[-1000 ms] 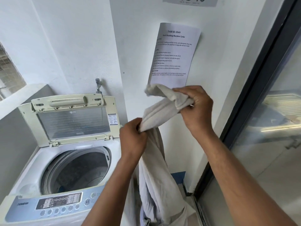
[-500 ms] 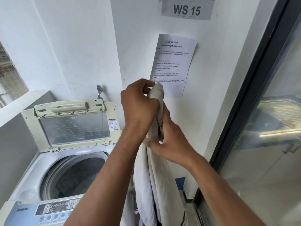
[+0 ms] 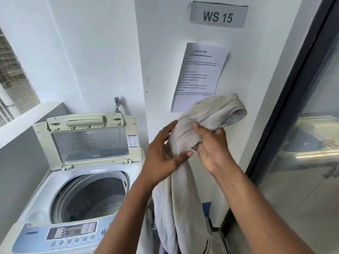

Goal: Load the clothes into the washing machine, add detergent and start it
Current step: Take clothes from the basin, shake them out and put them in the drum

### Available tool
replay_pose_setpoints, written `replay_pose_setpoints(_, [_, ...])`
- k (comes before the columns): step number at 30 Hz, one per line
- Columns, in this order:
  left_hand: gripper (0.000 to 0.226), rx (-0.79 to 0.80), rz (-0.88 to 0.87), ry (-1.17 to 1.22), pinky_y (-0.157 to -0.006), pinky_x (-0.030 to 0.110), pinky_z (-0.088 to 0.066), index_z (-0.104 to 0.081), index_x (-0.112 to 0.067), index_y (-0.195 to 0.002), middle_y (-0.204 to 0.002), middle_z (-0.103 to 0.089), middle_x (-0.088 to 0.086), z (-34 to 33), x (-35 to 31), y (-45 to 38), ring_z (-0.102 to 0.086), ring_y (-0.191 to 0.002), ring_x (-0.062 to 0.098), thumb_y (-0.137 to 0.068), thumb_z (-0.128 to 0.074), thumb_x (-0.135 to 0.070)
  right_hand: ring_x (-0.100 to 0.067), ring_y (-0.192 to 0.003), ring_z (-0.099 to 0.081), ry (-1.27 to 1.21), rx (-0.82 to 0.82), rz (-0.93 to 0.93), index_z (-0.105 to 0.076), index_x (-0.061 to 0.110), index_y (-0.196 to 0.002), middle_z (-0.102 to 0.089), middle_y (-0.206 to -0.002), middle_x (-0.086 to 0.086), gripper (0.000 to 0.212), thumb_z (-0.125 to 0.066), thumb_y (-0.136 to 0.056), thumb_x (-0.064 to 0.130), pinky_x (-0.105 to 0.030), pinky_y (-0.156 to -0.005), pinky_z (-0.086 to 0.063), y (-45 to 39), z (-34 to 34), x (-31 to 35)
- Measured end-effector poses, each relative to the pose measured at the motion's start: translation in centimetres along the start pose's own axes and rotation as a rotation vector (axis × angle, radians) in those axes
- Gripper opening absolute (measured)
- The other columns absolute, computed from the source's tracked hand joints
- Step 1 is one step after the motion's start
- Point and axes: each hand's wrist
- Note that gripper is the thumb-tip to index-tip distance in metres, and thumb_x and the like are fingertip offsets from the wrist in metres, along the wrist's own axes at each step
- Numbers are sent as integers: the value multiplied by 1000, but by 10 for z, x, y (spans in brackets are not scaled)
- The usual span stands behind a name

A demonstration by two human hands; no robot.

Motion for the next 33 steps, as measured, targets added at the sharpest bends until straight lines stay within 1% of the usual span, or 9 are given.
replay_pose_setpoints(5, [47, -121, 41, -19, -87, 27, -56, -71, -17, -124, -110, -78, -9, -1, 12, 3, -72, -102, 5, -78, -73, -7, -23, -97, -75, -235, 33, -144, -65, 7, -127, -76, -114, -12, 33, -62, -96, -3, -43, -76, -65, 3, -2, 1])
replay_pose_setpoints(9, [54, -207, 46, -10, -78, 26, -58, -77, -15, -111, -97, -80, -6, 1, 7, 0, -75, -92, 10, -64, -53, -5, -28, -101, -76, 18, -70, -164, -70, 10, -120, -78, -113, -10, 30, -75, -91, 12, -39, -72, -64, 9, 15, -6])
replay_pose_setpoints(13, [58, -223, 86, 45, -79, 27, -60, -77, -19, -111, -96, -81, -4, 9, 0, -10, -77, -91, 12, -61, -52, -4, -26, -112, -72, 412, -267, -182, -57, 11, -136, -69, -134, -14, 98, -100, -55, 47, -40, -81, -63, 14, 33, -18])
replay_pose_setpoints(16, [60, -200, 76, -2, -80, 36, -64, -78, -25, -108, -94, -82, -7, 12, -13, -20, -78, -91, 11, -59, -51, -5, -31, -154, -25, 1015, -375, 82, 0, 15, -165, -22, -168, -15, 148, -98, -60, 48, -49, -120, -34, 22, 42, -23])
replay_pose_setpoints(18, [59, -177, 27, -61, -79, 41, -64, -80, -27, -108, -92, -81, -9, 11, -26, -30, -78, -89, 10, -60, -53, -4, -26, -157, -18, 1215, -143, 408, 0, 22, -167, -19, -171, -6, 131, -88, -71, 45, -48, -126, -24, 27, 45, -21])
replay_pose_setpoints(21, [58, -168, -52, -160, -80, 37, -62, -80, -27, -111, -94, -81, -11, 10, -55, -51, -75, -89, 3, -60, -58, -9, -10, -141, -50, 1069, 321, 322, -11, 33, -164, -48, -157, 8, 120, -83, -70, 48, -36, -112, -48, 33, 33, -18])
replay_pose_setpoints(26, [60, -157, -247, -259, -92, 33, -60, -80, -26, -114, -108, -80, -11, -1, -100, -73, -74, -104, 5, -59, -59, -15, -4, -79, -68, 997, 53, 458, -58, 20, -114, -71, -91, 12, 59, -85, -72, 53, -26, -65, -50, 27, 5, -15])
replay_pose_setpoints(29, [61, -126, -351, -221, -98, 32, -58, -74, -18, -127, -119, -78, -7, -3, -103, -75, -71, -112, 4, -68, -68, -6, -7, -48, -51, 991, -82, 560, -45, 22, -61, -55, -53, 10, 46, -86, -79, 30, -26, -53, -36, 9, 3, -6])
replay_pose_setpoints(33, [85, -66, -320, -84, -101, 29, -54, -48, -14, -153, -144, -62, -3, 6, -80, -60, -59, -131, 8, -79, -90, -10, 10, -69, -64, 765, -52, 511, -67, 22, -84, -69, -72, 21, 13, -80, -83, 21, -21, -64, -52, -3, -3, 16])
Point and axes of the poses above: each hand's wrist, its own y-axis away from the middle knuckle, its own z-axis out of the back of the hand, x = y × z
